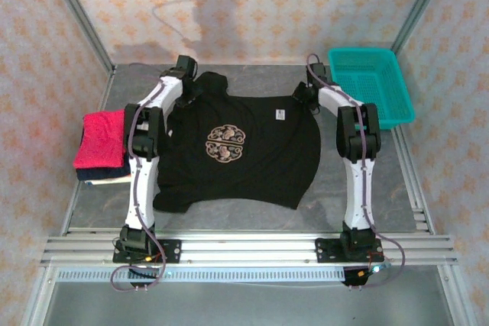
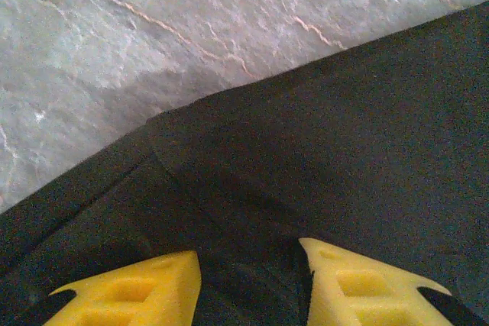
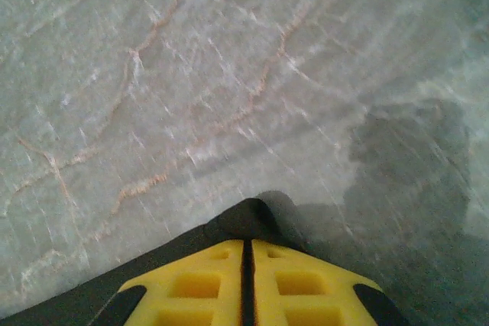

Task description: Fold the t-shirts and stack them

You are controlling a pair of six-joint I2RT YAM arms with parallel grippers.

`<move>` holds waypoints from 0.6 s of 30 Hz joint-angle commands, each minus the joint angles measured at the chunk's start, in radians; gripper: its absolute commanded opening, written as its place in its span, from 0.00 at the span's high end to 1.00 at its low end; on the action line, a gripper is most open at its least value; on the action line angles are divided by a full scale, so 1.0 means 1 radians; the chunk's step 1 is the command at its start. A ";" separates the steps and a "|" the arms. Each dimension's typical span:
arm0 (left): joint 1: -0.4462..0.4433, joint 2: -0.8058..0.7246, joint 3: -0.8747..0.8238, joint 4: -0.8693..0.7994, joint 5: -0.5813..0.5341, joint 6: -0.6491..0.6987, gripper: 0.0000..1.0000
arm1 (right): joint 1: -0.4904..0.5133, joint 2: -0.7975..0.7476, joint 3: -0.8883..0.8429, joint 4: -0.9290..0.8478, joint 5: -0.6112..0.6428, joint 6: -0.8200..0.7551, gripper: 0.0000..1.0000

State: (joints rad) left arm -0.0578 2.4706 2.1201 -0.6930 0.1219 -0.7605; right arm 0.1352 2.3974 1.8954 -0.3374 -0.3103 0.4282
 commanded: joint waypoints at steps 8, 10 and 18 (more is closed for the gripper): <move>0.023 0.104 0.190 -0.141 0.034 0.041 0.43 | -0.014 0.095 0.237 -0.137 -0.056 -0.021 0.68; 0.017 0.071 0.186 -0.143 0.023 0.058 0.38 | -0.013 0.051 0.224 -0.130 -0.072 -0.023 0.62; -0.005 -0.206 0.009 -0.096 -0.052 0.124 0.16 | 0.000 -0.321 -0.215 0.099 -0.092 -0.031 0.39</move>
State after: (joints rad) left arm -0.0494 2.4302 2.1742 -0.7773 0.1303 -0.6796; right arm 0.1318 2.2505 1.7958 -0.3523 -0.3923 0.4000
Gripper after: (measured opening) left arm 0.829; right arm 0.600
